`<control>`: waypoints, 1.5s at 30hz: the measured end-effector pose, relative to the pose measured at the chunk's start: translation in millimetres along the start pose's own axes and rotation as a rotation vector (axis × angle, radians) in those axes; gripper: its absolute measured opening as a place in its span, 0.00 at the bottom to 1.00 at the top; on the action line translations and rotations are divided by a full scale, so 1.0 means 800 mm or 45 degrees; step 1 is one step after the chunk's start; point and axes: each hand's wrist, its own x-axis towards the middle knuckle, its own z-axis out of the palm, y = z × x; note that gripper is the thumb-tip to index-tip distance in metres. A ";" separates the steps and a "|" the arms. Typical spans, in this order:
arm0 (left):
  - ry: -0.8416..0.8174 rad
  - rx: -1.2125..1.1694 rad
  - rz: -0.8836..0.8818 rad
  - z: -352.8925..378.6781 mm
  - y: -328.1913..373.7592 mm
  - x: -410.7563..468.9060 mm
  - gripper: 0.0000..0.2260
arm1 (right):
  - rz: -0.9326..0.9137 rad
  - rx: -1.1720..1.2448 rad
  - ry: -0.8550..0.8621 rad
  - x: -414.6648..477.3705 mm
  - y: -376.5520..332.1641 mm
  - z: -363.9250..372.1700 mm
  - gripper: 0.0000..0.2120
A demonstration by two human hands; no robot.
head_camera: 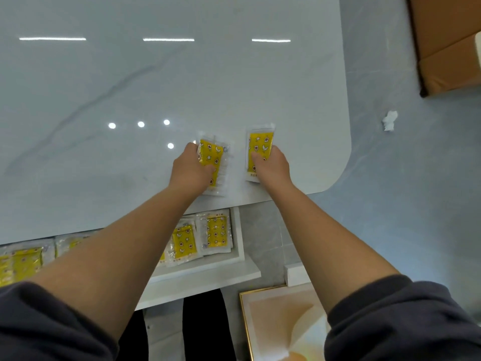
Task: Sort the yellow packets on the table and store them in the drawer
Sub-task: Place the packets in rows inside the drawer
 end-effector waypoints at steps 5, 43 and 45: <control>-0.049 -0.157 0.013 -0.005 0.004 -0.009 0.09 | 0.075 0.353 -0.153 -0.026 0.007 -0.020 0.13; -0.355 -0.382 0.061 -0.155 -0.156 -0.081 0.04 | 0.131 0.584 -0.433 -0.195 0.004 0.087 0.16; -0.364 -0.386 0.053 -0.155 -0.161 -0.081 0.05 | 0.122 0.552 -0.457 -0.195 0.002 0.089 0.16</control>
